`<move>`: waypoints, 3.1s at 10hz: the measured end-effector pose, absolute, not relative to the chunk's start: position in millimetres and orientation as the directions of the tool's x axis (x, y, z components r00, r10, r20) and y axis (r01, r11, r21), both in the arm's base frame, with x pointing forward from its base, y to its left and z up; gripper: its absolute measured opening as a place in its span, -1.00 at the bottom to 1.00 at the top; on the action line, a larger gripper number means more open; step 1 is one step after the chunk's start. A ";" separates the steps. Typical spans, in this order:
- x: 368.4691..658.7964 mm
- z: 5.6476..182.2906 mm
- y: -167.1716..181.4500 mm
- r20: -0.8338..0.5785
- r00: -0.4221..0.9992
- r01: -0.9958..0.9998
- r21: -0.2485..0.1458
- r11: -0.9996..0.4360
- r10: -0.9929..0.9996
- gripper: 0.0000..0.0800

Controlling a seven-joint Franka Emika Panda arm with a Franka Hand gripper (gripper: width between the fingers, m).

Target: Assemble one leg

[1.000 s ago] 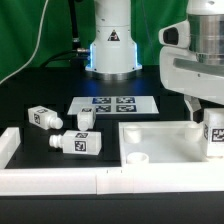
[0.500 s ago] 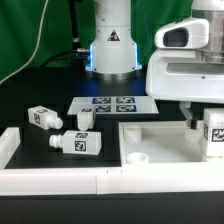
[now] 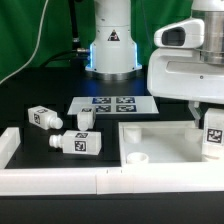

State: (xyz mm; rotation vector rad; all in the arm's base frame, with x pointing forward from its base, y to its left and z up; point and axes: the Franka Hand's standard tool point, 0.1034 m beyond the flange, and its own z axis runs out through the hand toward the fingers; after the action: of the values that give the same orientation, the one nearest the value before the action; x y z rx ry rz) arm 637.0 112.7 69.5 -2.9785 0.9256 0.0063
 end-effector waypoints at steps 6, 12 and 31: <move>639.5 67.4 115.4 -0.110 -0.011 -0.999 -0.051 0.017 -0.994 -0.29; 633.2 67.8 120.3 -0.104 0.628 -0.778 -0.064 -0.625 -0.771 0.53; 641.7 65.9 110.7 -0.103 0.013 -0.999 -0.052 -0.008 -0.995 -0.29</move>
Offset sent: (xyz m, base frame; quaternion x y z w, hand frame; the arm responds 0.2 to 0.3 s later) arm 0.0100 0.0006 -0.0015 0.1131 -0.0229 0.4315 0.8947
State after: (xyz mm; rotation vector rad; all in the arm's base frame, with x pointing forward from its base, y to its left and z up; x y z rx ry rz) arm 641.7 110.7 65.9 -2.1544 2.1317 0.0558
